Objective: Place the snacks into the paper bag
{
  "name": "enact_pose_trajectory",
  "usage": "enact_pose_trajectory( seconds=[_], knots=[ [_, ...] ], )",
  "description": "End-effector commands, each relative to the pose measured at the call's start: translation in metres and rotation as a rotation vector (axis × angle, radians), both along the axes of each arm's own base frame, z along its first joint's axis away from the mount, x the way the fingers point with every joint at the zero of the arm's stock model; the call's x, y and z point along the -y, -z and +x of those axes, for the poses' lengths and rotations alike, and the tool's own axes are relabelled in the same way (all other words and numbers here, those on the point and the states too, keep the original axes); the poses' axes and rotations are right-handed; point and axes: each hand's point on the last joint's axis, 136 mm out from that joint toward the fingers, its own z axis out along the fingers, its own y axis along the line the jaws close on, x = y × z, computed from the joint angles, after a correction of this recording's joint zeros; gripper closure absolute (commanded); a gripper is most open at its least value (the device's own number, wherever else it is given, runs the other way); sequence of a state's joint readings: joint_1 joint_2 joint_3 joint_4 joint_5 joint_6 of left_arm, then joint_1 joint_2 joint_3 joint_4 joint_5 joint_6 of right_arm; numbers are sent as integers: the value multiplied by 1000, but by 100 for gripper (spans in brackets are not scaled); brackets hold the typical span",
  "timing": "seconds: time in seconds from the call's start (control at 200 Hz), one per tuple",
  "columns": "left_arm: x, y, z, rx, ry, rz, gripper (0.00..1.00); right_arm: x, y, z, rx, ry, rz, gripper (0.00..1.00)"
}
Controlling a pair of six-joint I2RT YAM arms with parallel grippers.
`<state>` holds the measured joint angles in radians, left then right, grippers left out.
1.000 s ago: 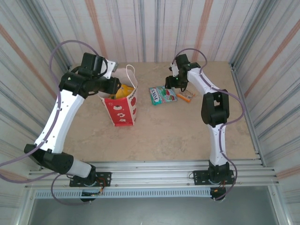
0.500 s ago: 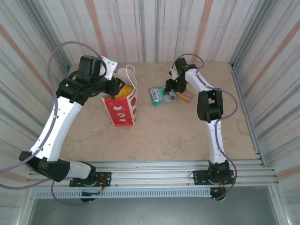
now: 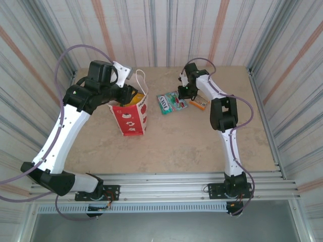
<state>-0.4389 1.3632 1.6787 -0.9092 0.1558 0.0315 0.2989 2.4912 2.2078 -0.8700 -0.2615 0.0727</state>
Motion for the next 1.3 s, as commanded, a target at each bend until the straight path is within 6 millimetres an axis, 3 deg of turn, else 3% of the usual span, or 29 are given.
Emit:
enact_pose_trajectory(
  seconds=[0.0, 0.14, 0.316, 0.351, 0.616, 0.917, 1.102, 1.293],
  knots=[
    [0, -6, -2, 40, 18, 15, 49, -2, 8, -15, -25, -20, -34, 85],
    [2, -5, -3, 43, 24, 21, 49, -2, -23, -16, 53, -19, -9, 100],
    [6, 0, -4, 38, 45, 27, 49, -1, -60, -28, 140, -25, 28, 100],
    [7, 1, -4, 37, 50, 25, 49, 2, -57, -38, 127, -29, 23, 100],
    [26, 8, -12, 47, 144, 34, 49, 2, -92, -87, 222, -114, 17, 100],
    [62, 20, -29, 57, 323, 40, 49, 7, -133, -143, 370, -270, 20, 100],
    [94, 37, -46, 49, 490, 45, 47, 8, -160, -174, 492, -392, 46, 100],
    [123, 62, -43, 37, 569, 19, 45, 8, -184, -204, 572, -507, 82, 100]
  ],
)
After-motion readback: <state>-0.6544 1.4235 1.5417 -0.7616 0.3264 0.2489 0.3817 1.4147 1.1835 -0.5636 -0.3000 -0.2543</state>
